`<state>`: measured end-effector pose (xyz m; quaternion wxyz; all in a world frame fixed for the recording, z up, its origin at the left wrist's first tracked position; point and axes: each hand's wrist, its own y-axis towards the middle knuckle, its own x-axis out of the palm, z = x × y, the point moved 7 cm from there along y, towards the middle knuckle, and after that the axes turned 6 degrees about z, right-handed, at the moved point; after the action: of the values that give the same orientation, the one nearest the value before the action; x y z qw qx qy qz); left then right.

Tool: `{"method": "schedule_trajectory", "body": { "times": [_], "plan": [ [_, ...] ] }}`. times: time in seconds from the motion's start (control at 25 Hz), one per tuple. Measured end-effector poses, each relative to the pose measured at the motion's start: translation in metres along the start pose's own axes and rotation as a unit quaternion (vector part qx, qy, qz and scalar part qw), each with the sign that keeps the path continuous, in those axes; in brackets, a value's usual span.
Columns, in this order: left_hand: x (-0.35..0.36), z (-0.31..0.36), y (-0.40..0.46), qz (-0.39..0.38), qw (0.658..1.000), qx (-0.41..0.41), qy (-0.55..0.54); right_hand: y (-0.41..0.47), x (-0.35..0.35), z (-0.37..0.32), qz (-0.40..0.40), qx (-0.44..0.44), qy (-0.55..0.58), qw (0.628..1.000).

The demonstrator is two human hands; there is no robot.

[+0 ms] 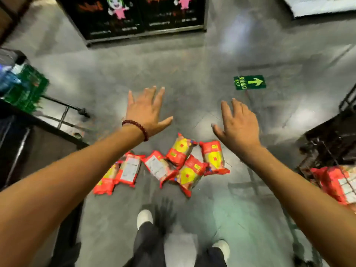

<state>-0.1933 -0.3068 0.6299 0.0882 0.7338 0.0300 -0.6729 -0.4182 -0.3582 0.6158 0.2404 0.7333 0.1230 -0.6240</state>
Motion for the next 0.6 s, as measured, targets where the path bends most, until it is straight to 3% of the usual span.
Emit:
{"method": "schedule_trajectory", "body": {
  "times": [0.4,0.6],
  "plan": [
    [0.215,-0.329,-0.052,-0.14,0.985,-0.091,0.043,0.085,0.256,-0.288,-0.11,-0.048,0.045,0.992],
    [0.375,-0.409,-0.088,-0.185,0.969,-0.159,0.022,0.091,0.428,-0.357,-0.151,-0.049,0.091,0.983]
  ]
}}
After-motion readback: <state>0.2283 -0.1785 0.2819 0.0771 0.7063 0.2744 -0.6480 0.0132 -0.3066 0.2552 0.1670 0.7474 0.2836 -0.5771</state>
